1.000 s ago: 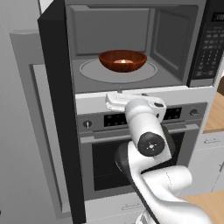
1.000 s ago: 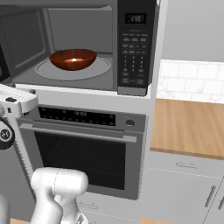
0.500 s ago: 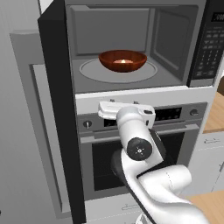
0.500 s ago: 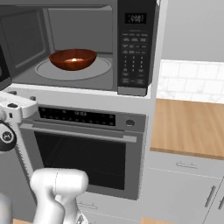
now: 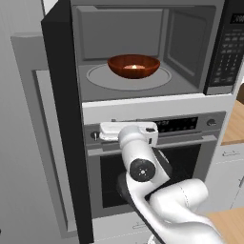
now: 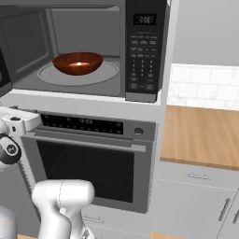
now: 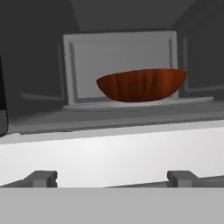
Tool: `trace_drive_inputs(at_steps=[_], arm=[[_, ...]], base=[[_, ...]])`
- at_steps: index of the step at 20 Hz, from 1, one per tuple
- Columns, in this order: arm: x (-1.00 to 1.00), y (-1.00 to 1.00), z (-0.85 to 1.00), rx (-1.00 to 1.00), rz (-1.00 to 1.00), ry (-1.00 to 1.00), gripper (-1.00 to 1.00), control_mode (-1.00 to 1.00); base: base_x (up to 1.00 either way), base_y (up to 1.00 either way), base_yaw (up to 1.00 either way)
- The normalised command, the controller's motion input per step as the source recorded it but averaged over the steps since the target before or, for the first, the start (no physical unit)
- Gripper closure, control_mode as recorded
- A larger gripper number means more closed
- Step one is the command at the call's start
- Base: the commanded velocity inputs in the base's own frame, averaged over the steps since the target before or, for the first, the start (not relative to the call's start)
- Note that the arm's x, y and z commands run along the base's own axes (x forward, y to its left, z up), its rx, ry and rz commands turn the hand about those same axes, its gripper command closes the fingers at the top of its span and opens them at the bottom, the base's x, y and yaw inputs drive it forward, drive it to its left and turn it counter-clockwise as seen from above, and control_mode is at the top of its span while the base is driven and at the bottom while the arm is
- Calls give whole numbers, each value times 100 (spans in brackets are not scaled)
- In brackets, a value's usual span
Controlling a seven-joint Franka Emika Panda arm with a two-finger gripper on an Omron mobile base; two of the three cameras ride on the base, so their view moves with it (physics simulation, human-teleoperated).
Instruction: Open the microwave, place the bowl with waffle inside the microwave, then close the microwave door and turn it on.
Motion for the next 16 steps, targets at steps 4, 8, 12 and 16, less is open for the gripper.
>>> trace_drive_inputs(at_steps=[4, 8, 12, 16], arm=[[45, 12, -53, -7, 10, -12, -100, -100], [-16, 55, -18, -5, 9, -8, -100, -100], [-33, 52, 0, -1, 5, -10, -100, -100], [-6, 23, 0, 0, 1, -9, -100, -100]], base=[[0, 0, 0], [0, 0, 0], [0, 0, 0], [0, 0, 0]])
